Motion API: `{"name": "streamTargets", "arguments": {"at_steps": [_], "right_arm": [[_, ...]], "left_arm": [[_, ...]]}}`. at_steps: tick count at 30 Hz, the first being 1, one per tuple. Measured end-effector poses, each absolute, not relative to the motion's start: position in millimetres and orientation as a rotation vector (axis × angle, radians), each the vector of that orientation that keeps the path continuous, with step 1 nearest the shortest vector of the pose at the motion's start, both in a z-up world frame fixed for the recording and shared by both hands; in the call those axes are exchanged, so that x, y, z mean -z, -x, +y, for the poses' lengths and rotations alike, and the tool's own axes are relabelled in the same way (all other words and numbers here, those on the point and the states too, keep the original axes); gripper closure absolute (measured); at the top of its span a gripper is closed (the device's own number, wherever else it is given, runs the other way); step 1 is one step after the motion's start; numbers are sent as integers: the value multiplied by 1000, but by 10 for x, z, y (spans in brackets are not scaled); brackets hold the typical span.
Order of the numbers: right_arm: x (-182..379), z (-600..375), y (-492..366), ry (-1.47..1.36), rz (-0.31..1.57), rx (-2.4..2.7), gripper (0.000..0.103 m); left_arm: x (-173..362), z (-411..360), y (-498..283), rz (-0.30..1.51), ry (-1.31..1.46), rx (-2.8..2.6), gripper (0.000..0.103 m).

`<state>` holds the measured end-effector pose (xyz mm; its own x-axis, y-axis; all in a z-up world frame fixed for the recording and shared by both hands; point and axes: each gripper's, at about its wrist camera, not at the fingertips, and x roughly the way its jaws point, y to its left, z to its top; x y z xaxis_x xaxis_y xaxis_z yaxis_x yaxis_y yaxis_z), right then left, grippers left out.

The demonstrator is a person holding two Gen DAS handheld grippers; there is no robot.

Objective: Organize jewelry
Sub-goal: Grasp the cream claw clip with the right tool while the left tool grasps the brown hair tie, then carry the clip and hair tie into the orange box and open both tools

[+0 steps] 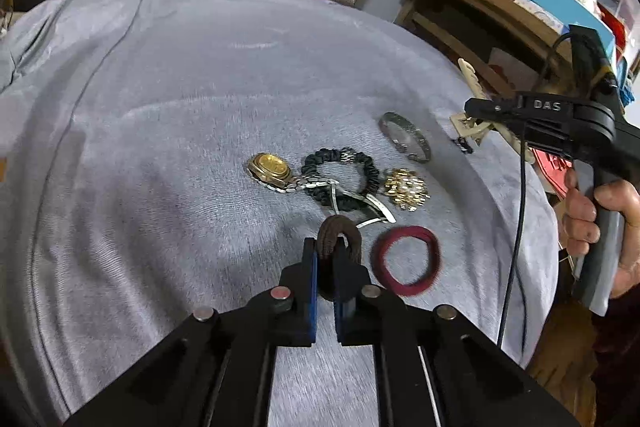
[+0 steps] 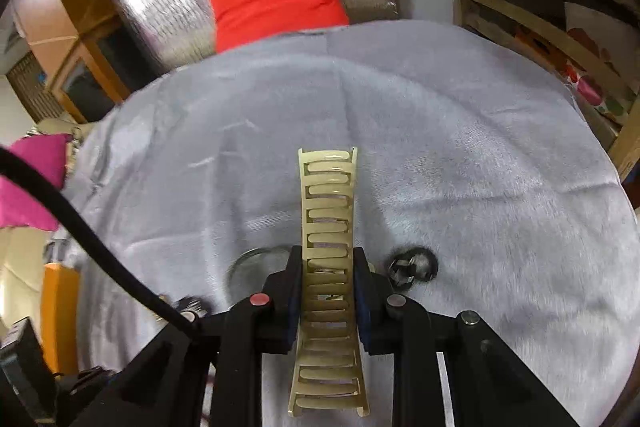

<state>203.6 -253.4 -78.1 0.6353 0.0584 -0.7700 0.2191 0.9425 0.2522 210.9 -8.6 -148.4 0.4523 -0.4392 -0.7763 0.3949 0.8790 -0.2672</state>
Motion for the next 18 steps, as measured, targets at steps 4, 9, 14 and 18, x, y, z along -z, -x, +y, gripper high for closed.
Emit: {"name": "streamTargets", "arguments": {"at_steps": [4, 9, 14, 18], "right_arm": [[553, -2337, -1789, -369, 852, 27, 79], [267, -1749, -1627, -352, 835, -108, 79], [43, -706, -1596, -304, 843, -329, 78], [-14, 152, -1667, -310, 877, -502, 78]], "left_arm": [[1215, 21, -1842, 919, 26, 489, 96], [710, 425, -1352, 835, 14, 388, 96], [176, 1210, -845, 746, 43, 215, 96], [6, 1912, -631, 728, 76, 70, 97]]}}
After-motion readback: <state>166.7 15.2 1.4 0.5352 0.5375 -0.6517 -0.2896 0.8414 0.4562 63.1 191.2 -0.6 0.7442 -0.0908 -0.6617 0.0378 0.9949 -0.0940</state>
